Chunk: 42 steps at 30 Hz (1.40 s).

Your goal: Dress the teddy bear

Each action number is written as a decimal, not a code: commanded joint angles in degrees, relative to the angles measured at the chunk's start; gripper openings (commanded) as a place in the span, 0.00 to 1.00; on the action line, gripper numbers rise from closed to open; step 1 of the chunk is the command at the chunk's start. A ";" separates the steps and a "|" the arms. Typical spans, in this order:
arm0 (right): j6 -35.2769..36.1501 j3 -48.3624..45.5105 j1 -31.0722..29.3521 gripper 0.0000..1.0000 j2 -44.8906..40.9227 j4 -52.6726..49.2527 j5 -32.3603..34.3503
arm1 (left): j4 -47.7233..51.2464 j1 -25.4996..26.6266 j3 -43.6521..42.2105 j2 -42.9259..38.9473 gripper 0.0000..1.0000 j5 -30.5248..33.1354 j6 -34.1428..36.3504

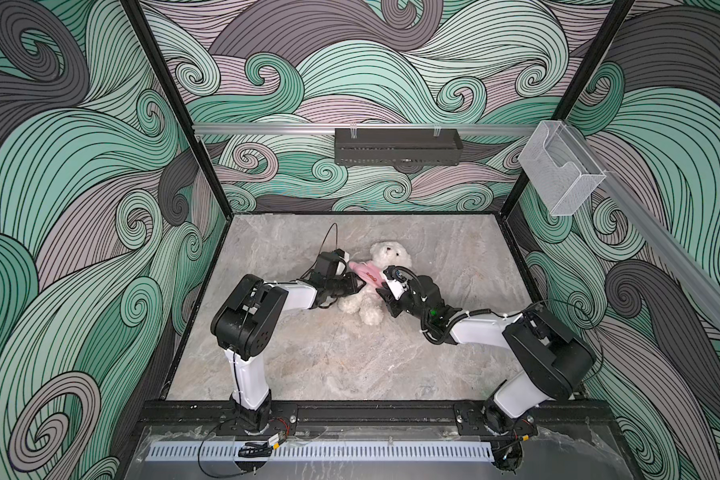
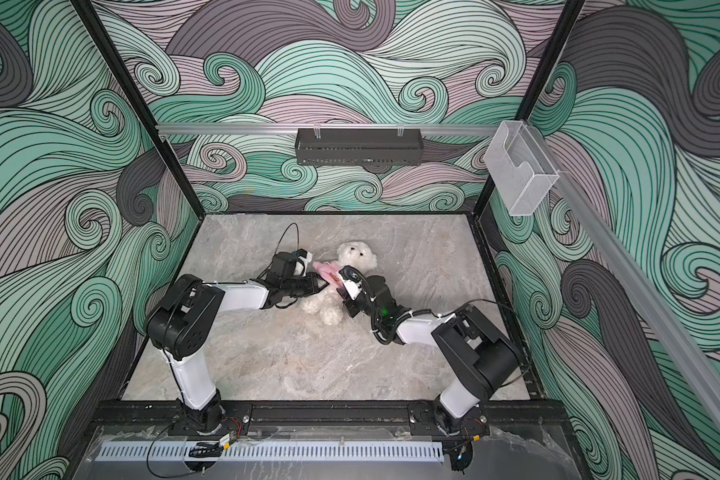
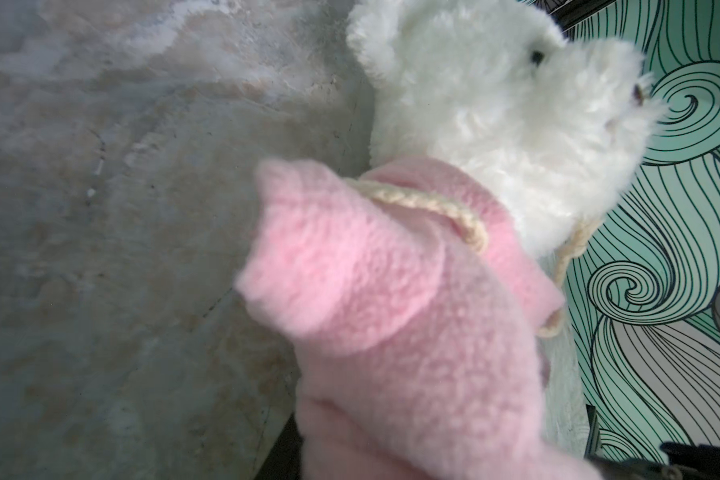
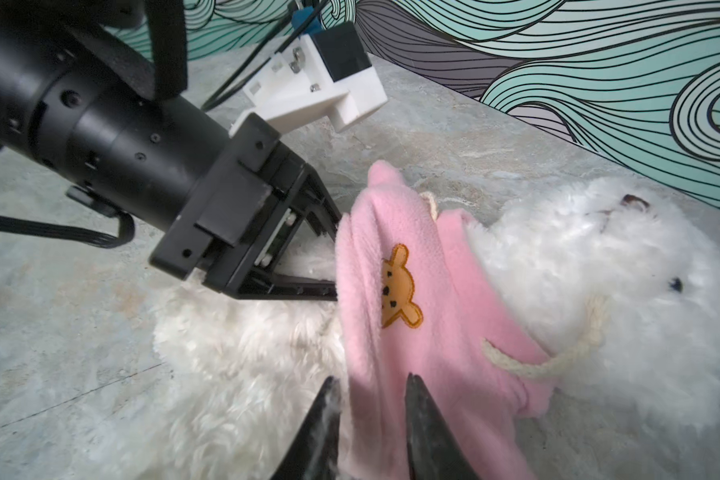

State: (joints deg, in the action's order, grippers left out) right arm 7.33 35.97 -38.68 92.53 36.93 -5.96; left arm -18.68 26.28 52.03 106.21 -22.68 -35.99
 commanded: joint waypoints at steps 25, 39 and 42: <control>-7.77 14.10 2.59 0.00 3.71 -17.89 -15.67 | 4.78 0.00 -7.66 -15.37 0.80 4.48 22.04; -11.73 16.91 4.49 0.00 4.39 -20.58 -22.17 | 11.29 1.76 -6.13 -23.98 0.87 7.45 45.25; -12.84 18.25 4.75 0.00 4.83 -21.62 -23.43 | 8.82 4.40 -8.39 -23.88 0.88 10.71 53.24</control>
State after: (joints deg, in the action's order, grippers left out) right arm -3.70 52.18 -34.35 96.66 15.62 -26.15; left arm -10.22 28.56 44.47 83.35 -14.44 6.28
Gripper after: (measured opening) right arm 0.048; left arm 0.879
